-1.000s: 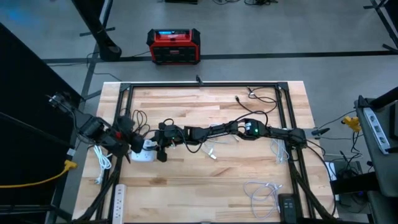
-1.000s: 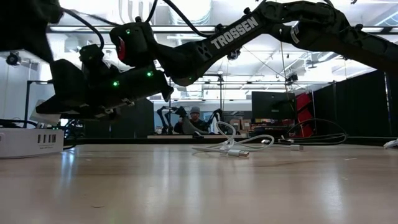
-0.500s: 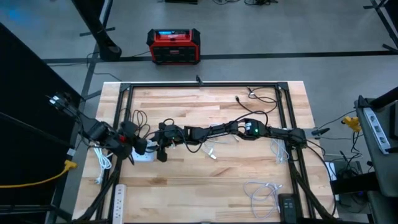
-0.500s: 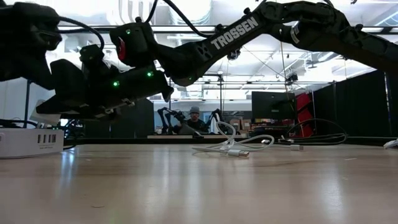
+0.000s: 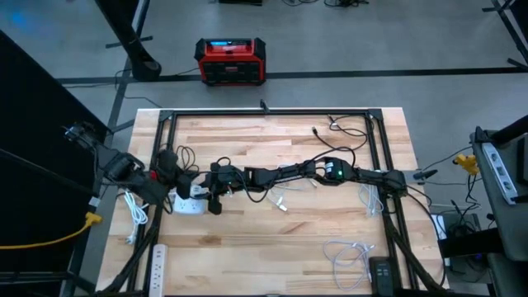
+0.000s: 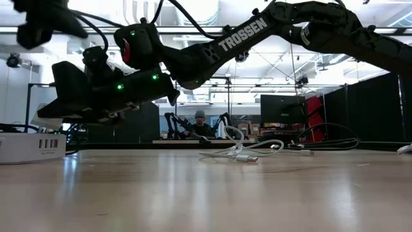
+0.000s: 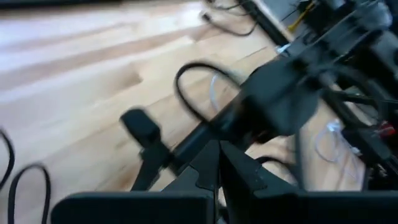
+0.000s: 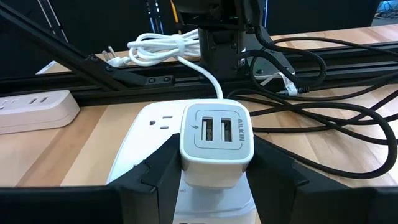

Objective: Insert USB
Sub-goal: Insert the white charger adapter into the top white outlet extension

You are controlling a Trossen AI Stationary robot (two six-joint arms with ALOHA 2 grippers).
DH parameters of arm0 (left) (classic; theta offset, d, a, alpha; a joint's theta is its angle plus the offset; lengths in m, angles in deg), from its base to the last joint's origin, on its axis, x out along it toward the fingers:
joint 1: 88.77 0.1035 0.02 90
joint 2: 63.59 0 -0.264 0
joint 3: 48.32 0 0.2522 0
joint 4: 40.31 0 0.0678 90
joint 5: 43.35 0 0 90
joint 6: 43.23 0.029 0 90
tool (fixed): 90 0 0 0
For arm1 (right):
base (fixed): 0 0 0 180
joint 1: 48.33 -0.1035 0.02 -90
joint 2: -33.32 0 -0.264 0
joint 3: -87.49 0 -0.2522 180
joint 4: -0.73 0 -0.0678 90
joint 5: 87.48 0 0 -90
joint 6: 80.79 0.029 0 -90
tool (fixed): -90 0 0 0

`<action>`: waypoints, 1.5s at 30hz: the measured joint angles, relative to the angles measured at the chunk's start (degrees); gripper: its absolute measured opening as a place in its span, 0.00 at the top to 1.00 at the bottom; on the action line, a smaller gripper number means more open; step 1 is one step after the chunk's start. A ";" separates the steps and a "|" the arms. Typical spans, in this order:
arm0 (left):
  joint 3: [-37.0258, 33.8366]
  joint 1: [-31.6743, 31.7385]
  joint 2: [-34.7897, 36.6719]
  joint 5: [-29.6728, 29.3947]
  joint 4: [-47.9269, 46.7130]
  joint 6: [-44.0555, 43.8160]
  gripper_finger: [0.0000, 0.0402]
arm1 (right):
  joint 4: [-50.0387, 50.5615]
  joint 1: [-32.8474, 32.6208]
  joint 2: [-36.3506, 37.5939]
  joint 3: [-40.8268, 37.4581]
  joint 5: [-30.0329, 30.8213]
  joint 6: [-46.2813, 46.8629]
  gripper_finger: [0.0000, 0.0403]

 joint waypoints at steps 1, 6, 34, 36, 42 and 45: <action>1.10 0.00 -0.25 0.00 0.09 1.32 1.00 | 0.00 0.00 0.00 0.00 0.03 -0.01 0.64; 3.71 -0.07 -1.35 3.80 0.36 3.49 1.00 | 0.00 0.00 0.00 0.00 0.05 -0.07 0.64; -2.37 -0.30 5.40 -6.36 -11.66 -12.81 1.00 | -0.08 0.00 0.00 0.00 -0.93 -0.13 0.64; -2.89 -0.28 5.58 -6.30 -16.70 -17.77 1.00 | -0.09 0.00 0.00 0.00 -0.95 -0.15 0.64; -6.35 -0.04 3.38 -2.03 -28.87 -32.69 1.00 | -0.09 0.00 0.00 0.00 -1.05 -0.15 0.64; -7.79 0.75 1.84 0.94 -29.71 -34.38 1.00 | -0.11 0.00 0.00 0.00 -1.10 -0.15 0.64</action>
